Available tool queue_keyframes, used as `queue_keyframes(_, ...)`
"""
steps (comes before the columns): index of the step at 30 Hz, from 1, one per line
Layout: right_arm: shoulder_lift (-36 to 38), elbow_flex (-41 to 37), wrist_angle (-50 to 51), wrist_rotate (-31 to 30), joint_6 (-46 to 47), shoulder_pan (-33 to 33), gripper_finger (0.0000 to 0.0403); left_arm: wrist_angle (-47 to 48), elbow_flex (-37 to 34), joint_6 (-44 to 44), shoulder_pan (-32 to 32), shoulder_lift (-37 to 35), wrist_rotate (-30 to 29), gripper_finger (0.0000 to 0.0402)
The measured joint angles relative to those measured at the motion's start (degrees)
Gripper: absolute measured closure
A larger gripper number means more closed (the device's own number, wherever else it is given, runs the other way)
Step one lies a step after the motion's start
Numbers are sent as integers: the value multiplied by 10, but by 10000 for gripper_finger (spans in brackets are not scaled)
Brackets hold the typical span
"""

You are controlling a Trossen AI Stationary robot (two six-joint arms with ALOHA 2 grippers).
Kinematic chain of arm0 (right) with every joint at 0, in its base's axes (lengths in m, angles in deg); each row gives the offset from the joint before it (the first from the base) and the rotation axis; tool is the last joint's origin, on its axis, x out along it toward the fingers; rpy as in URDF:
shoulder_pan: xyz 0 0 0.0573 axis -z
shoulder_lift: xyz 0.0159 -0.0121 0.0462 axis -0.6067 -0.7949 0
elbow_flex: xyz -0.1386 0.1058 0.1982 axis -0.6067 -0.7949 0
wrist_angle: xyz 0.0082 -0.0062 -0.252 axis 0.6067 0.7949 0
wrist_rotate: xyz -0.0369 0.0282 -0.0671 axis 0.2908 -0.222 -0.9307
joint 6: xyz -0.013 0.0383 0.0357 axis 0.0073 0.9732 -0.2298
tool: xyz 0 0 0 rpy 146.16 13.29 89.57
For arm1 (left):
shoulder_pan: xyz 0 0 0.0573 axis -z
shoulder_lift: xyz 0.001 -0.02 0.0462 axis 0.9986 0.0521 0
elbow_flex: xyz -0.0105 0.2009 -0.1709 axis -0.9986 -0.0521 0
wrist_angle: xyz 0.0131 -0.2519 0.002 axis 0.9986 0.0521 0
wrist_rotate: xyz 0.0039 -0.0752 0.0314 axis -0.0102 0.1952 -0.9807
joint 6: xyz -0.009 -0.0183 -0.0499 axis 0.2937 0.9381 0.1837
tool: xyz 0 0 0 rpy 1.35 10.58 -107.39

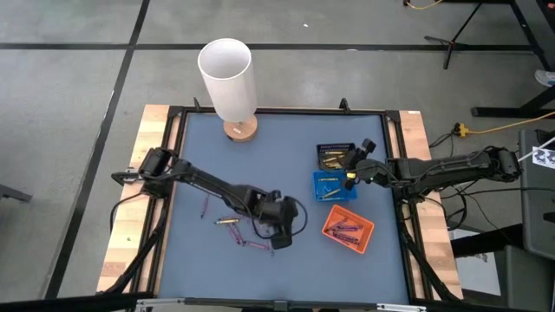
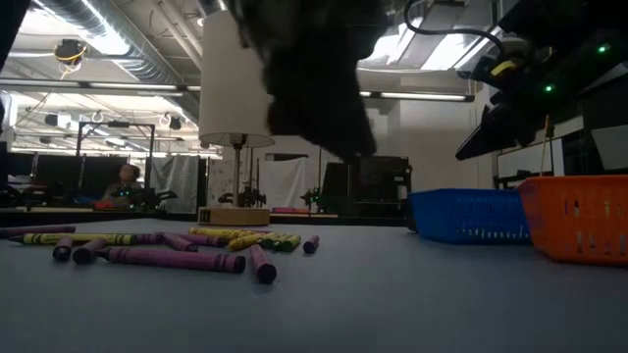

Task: Sort crayons
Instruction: Put the purple crayon into the orange bin

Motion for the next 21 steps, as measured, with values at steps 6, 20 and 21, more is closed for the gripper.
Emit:
queue_keyframes(6,0,0,0,22,0,0,241,55,0,171,38,0,-5,289)
queue_keyframes(20,0,0,0,22,6,0,241,103,0,494,63,0,-7,292)
queue_keyframes(21,0,0,0,24,7,0,241,109,0,509,63,0,-7,292)
